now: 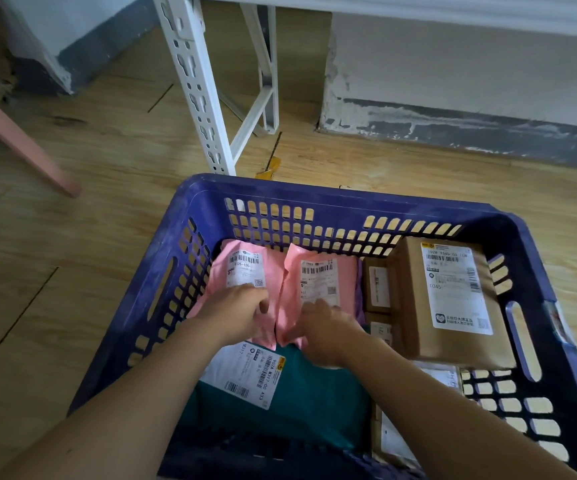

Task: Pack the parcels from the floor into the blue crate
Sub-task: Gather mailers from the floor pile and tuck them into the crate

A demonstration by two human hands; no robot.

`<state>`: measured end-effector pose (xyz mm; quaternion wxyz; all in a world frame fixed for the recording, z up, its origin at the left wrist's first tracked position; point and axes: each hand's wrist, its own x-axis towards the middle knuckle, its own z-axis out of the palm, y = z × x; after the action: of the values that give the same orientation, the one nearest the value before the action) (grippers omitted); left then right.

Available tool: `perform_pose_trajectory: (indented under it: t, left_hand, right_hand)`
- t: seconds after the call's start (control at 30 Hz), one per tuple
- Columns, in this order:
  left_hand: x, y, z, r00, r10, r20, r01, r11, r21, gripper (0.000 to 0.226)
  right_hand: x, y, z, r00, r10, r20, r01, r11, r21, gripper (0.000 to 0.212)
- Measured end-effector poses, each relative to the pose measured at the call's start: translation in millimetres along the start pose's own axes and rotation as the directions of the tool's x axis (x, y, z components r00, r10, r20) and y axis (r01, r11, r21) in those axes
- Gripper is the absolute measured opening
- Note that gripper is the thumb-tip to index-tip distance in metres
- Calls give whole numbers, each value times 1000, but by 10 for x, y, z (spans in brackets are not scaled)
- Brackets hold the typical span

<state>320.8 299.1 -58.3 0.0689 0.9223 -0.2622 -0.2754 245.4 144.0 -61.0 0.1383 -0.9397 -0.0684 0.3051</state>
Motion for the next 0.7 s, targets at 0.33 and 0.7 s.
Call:
perform_pose_trajectory:
  t: [0.33,0.7]
  left_hand:
    - [97,209,153,981,-57,183,35,992,121,26]
    - [15,383,-134,996,-89,24,83,980,182,25]
  right_hand:
    - [39,-5,2,961,55,273,-100,983,154,35]
    - [-363,75,-480,954,244,-175,-119,842,526,38]
